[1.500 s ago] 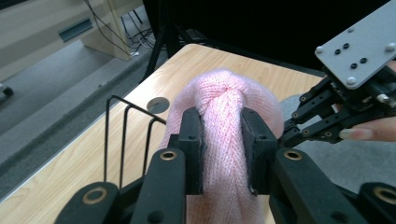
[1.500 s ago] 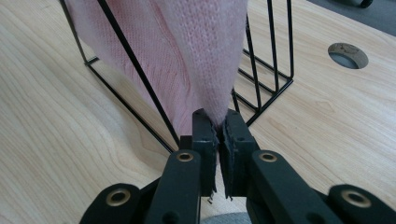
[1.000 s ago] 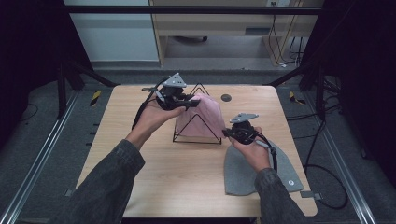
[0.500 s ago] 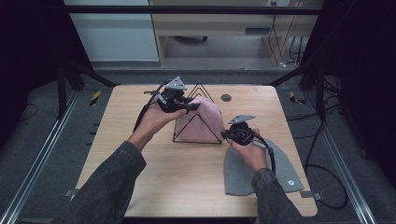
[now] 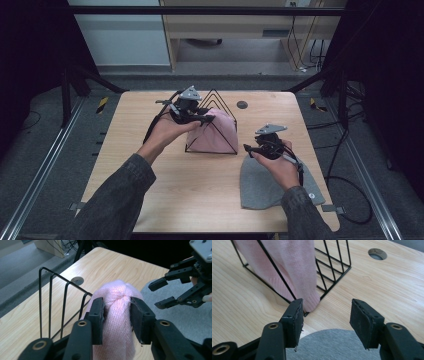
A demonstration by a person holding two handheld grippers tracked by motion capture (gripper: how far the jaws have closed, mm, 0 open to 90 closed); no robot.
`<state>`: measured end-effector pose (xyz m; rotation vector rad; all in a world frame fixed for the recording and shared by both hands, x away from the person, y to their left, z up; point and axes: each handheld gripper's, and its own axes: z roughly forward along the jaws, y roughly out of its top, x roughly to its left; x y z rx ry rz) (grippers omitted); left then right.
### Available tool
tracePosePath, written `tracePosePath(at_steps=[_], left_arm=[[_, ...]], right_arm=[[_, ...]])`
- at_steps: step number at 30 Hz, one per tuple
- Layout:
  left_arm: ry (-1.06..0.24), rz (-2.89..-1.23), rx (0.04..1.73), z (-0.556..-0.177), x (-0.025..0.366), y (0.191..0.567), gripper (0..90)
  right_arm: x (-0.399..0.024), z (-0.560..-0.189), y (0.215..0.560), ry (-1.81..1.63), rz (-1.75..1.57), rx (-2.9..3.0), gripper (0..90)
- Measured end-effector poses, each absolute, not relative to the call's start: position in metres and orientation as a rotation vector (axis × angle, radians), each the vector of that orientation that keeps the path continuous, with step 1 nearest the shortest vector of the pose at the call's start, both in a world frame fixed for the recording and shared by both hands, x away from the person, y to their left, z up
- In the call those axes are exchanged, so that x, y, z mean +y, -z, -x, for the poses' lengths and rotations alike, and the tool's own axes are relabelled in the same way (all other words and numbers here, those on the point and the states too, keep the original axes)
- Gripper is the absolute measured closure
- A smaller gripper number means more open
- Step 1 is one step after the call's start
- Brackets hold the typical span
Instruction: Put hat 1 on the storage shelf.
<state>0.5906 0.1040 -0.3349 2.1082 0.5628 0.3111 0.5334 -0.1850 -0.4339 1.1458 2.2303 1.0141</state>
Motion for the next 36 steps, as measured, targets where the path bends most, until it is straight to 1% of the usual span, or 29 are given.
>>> tracePosePath(at_steps=[2,4,8,14,16,17,18,23,26,28,30,33,34,36], left_arm=[[-0.303,-2.091,0.570,-0.590,0.105,0.334,59.1],[-0.301,-2.072,0.574,-0.587,0.107,0.331,55.4],[-0.347,-2.081,0.562,-0.579,0.115,0.326,45.2],[-0.374,-2.053,0.584,-0.569,0.138,0.328,30.1],[-0.382,-2.038,0.605,-0.565,0.149,0.331,27.1],[-0.407,-2.036,0.610,-0.562,0.160,0.337,25.5],[-0.407,-2.036,0.610,-0.562,0.160,0.337,23.4],[-0.410,-2.032,0.654,-0.554,0.193,0.362,21.4],[-0.384,-2.023,0.706,-0.553,0.211,0.382,19.9],[-0.378,-2.033,0.741,-0.553,0.221,0.395,19.6],[-0.395,-2.096,0.773,-0.555,0.225,0.404,19.5],[-0.393,-2.116,0.805,-0.555,0.230,0.415,18.4],[-0.388,-2.117,0.816,-0.555,0.230,0.418,17.7],[-0.372,-2.124,0.829,-0.554,0.229,0.423,16.2]], right_arm=[[-0.186,-0.533,0.434,-1.013,-1.149,2.225,43.4],[-0.190,-0.532,0.434,-1.003,-1.158,2.210,40.7],[-0.194,-0.531,0.433,-0.984,-1.174,2.197,36.7],[-0.200,-0.527,0.432,-0.966,-1.192,2.183,33.6],[-0.201,-0.526,0.431,-0.951,-1.197,2.190,32.5],[-0.202,-0.525,0.430,-0.941,-1.198,2.192,32.2],[-0.202,-0.525,0.430,-0.941,-1.198,2.192,32.2],[-0.209,-0.524,0.426,-0.907,-1.238,2.197,27.8],[-0.216,-0.526,0.424,-0.894,-1.279,2.186,30.1],[-0.222,-0.529,0.425,-0.885,-1.318,2.178,34.5],[-0.228,-0.532,0.428,-0.861,-1.358,2.171,41.1],[-0.239,-0.538,0.436,-0.823,-1.397,2.165,47.9],[-0.242,-0.540,0.438,-0.814,-1.417,2.168,49.7],[-0.247,-0.545,0.444,-0.792,-1.434,2.179,50.5]])
